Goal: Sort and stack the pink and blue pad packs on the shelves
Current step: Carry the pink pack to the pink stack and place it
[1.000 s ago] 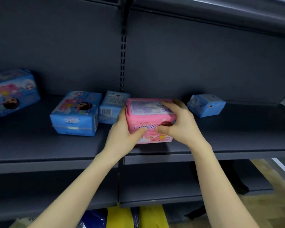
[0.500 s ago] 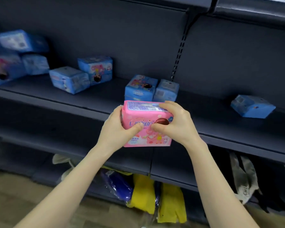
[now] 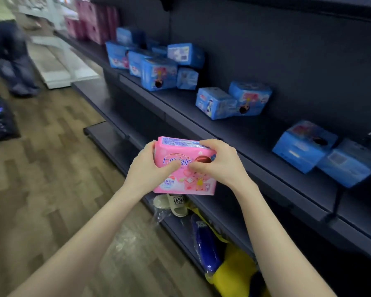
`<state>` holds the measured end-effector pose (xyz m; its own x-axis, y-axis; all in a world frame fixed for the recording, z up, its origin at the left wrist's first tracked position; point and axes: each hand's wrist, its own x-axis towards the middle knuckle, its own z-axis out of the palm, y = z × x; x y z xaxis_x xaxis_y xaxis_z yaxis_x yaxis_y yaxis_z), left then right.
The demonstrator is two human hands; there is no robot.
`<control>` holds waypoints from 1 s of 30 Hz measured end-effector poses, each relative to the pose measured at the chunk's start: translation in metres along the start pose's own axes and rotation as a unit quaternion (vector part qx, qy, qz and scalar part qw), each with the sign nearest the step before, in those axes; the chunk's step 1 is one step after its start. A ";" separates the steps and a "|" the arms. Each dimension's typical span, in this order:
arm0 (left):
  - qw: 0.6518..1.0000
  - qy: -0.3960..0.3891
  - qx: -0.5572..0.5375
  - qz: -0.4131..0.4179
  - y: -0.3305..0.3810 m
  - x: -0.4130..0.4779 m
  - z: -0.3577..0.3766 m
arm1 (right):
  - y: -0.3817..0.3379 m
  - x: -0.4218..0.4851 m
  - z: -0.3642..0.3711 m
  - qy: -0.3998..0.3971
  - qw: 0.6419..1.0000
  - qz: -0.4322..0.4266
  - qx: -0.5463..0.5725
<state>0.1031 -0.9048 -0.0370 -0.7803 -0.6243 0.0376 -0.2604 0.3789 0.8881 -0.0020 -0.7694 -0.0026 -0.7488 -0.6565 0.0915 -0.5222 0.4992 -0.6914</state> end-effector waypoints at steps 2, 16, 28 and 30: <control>0.999 0.031 -0.003 -0.023 -0.008 0.003 -0.009 | -0.005 0.017 0.010 -0.032 0.999 -0.020 0.002; 0.961 0.207 -0.071 -0.170 -0.070 0.006 -0.030 | -0.025 0.099 0.090 -0.232 0.965 -0.119 -0.012; 0.907 0.318 -0.100 -0.257 -0.125 0.011 -0.094 | -0.091 0.142 0.180 -0.325 0.930 -0.173 -0.013; 0.900 0.333 -0.092 -0.266 -0.140 0.019 -0.112 | -0.105 0.153 0.203 -0.335 0.925 -0.178 -0.018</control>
<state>0.1883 -1.0461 -0.1096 -0.0442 -0.9782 -0.2029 -0.3499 -0.1750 0.9203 0.0212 -1.0370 -0.0612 -0.1116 -0.9801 -0.1639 -0.7097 0.1940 -0.6772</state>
